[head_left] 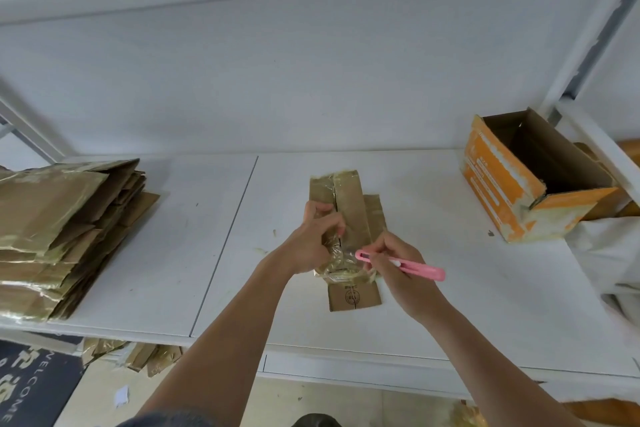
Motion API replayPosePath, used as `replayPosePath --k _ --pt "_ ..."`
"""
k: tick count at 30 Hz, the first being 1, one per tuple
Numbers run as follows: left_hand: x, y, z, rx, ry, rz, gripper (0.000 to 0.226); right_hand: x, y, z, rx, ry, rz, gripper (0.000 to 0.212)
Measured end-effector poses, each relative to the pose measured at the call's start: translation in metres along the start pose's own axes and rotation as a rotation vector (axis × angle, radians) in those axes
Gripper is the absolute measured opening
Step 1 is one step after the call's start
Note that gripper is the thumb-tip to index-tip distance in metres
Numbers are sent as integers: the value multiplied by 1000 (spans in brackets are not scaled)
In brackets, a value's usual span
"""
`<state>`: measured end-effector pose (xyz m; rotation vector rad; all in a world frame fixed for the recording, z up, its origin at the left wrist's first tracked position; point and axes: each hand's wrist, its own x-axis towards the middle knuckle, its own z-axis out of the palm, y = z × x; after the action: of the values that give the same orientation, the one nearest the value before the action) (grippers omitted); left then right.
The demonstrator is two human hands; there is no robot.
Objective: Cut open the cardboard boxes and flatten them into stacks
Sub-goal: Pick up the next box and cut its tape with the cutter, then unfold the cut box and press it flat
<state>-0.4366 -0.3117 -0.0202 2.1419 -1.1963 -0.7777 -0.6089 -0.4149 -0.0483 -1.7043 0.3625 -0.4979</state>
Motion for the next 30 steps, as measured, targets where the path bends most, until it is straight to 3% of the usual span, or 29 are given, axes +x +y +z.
replayPosePath --k 4,8,13,19,22,24,26,28,30 --pt "2 -3 1 11 3 -11 52 -2 1 4 -205 -105 -120 17" --pt "4 -7 1 -67 29 -19 57 -7 6 0 -219 -142 -157 22" --pt "4 -6 2 -91 23 -18 55 -9 5 0 30 -4 -38 23" --pt "-3 -8 6 -210 72 21 58 -9 -8 1 35 9 -1 16" --pt "-8 -15 5 -344 172 47 69 -5 -15 -15 104 143 -110 15" --pt "-10 -18 6 -338 284 77 77 -3 -3 -32 -175 264 -259 9" --pt "-10 -16 5 -320 364 -3 93 -6 25 -53 -605 294 -289 4" --pt "-9 -13 5 -325 339 -151 101 -14 56 -70 -993 228 -157 19" --pt "-7 -12 8 -375 260 -259 91 -24 79 -82 -1180 141 20 40"
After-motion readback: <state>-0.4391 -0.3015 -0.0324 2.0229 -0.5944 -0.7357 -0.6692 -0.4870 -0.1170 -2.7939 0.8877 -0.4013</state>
